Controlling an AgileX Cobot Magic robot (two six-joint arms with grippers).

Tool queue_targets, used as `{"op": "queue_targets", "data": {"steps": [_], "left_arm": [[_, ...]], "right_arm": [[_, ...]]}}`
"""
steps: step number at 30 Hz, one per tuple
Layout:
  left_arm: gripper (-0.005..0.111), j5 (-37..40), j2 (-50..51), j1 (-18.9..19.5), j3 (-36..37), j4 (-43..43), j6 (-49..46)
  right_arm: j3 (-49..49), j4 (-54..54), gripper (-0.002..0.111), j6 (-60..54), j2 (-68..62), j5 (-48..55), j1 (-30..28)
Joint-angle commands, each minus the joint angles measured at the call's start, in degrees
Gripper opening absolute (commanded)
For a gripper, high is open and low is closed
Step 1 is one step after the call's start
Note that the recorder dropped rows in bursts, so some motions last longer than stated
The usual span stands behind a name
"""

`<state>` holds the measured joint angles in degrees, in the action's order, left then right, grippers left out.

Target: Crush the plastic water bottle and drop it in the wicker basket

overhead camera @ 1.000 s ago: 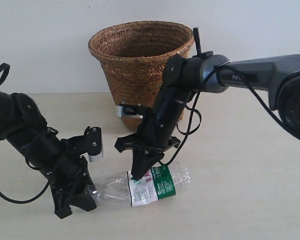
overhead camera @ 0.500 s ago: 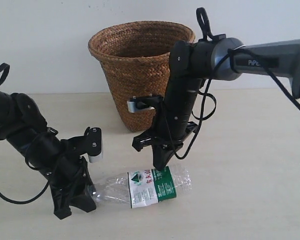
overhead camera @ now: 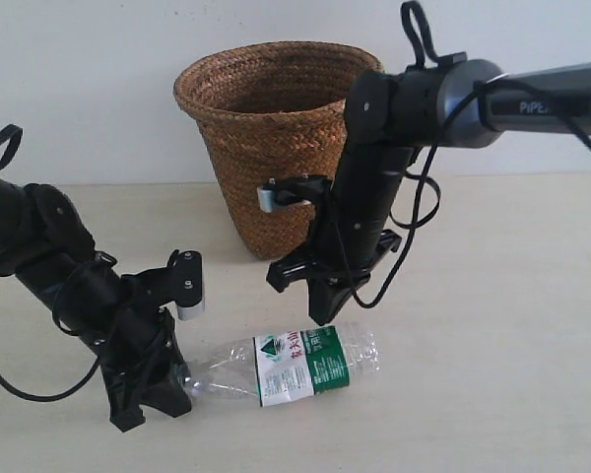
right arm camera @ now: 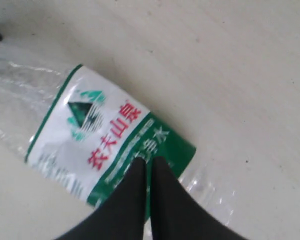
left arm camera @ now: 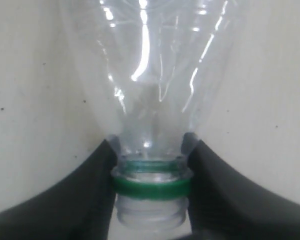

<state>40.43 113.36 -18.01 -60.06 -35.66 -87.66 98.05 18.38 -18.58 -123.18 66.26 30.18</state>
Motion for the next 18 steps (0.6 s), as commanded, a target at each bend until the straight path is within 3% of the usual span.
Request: {"op": "queue_targets", "data": {"steps": [1,12,18], "left_arm": [[0.004,-4.22,-0.03,0.06,-0.3,0.32,2.51],[0.004,-4.83,-0.03,0.06,-0.3,0.32,2.69],[0.004,-4.83,-0.03,0.06,-0.3,0.32,2.69]], "right_arm": [[0.39,-0.33,0.0,-0.51,2.63,3.71,1.0],[0.39,-2.78,0.0,-2.75,-1.03,-4.15,3.7],[0.39,-9.58,0.0,-1.09,-4.47,-4.21,3.7]]}}
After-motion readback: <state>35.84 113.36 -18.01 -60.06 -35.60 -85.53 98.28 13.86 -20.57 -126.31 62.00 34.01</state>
